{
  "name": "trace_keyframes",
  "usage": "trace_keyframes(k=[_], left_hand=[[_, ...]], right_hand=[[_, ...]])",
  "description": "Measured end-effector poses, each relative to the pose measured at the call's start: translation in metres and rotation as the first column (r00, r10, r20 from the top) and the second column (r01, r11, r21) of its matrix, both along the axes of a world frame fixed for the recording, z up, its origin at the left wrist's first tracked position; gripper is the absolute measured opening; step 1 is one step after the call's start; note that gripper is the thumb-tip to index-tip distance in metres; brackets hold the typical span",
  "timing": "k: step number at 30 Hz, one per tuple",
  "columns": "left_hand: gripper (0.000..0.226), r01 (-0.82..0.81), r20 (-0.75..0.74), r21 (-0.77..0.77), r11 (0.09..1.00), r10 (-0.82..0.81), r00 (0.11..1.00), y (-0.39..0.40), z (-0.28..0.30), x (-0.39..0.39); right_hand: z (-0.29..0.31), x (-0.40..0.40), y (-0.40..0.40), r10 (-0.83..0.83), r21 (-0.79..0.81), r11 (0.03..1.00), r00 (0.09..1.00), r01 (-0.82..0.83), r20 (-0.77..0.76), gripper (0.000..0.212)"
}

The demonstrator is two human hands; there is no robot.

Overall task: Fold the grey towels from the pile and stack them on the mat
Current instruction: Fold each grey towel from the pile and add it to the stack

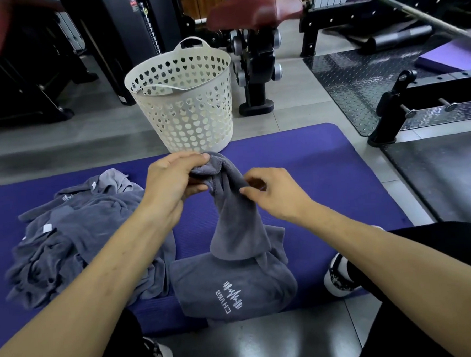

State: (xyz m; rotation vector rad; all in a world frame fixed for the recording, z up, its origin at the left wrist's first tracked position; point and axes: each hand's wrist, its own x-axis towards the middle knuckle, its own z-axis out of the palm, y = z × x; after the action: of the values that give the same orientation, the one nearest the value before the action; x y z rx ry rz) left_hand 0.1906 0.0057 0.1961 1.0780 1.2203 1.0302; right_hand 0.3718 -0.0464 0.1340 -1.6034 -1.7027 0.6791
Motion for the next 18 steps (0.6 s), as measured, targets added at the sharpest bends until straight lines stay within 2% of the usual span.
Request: trace_keyframes(k=[2,3,5,6,7,8,11,14,16,18], left_hand=[[0.006,-0.018,-0.079,0.032,0.999,0.021,0.997,0.003,-0.003,-0.006],[0.008,-0.031,-0.182,0.087,0.996,0.047,0.982,0.006,-0.006,-0.010],[0.015,0.007,-0.492,0.241,0.970,0.116,0.863,0.012,-0.013,-0.019],[0.019,0.037,-0.582,0.276,0.960,0.136,0.802,0.013,-0.015,-0.023],[0.021,0.056,-0.597,0.268,0.962,0.120,0.793,0.011,-0.015,-0.023],[0.022,0.073,-0.556,0.250,0.965,0.082,0.827,0.009,-0.016,-0.022],[0.015,0.165,-0.351,0.245,0.955,-0.071,0.934,-0.003,-0.007,-0.010],[0.022,0.348,-0.230,0.279,0.895,-0.290,0.929,-0.018,0.004,0.002],[0.037,0.443,-0.254,0.315,0.840,-0.375,0.892,-0.022,0.004,0.002],[0.044,0.510,-0.363,0.355,0.783,-0.387,0.848,-0.024,0.001,0.002]], right_hand=[[0.005,0.000,0.003,-0.026,-0.015,1.000,0.999,0.026,-0.024,0.007],[0.010,0.001,0.004,-0.037,-0.040,0.999,0.998,0.035,-0.060,0.008],[0.019,0.004,0.006,-0.037,-0.086,0.996,0.988,0.024,-0.150,0.008],[0.024,0.005,0.006,-0.033,-0.097,0.995,0.981,0.014,-0.190,0.008],[0.028,0.007,0.005,-0.031,-0.098,0.995,0.974,0.009,-0.224,0.009],[0.032,0.008,0.005,-0.030,-0.092,0.996,0.967,0.007,-0.251,0.009],[0.042,0.012,0.002,0.006,-0.042,0.999,0.929,-0.023,-0.370,0.010],[0.048,0.017,0.001,0.076,0.031,0.997,0.918,-0.070,-0.388,0.014],[0.051,0.022,0.001,0.110,0.037,0.994,0.918,-0.104,-0.380,0.014],[0.055,0.026,-0.002,0.145,0.016,0.989,0.928,-0.149,-0.344,0.015]])
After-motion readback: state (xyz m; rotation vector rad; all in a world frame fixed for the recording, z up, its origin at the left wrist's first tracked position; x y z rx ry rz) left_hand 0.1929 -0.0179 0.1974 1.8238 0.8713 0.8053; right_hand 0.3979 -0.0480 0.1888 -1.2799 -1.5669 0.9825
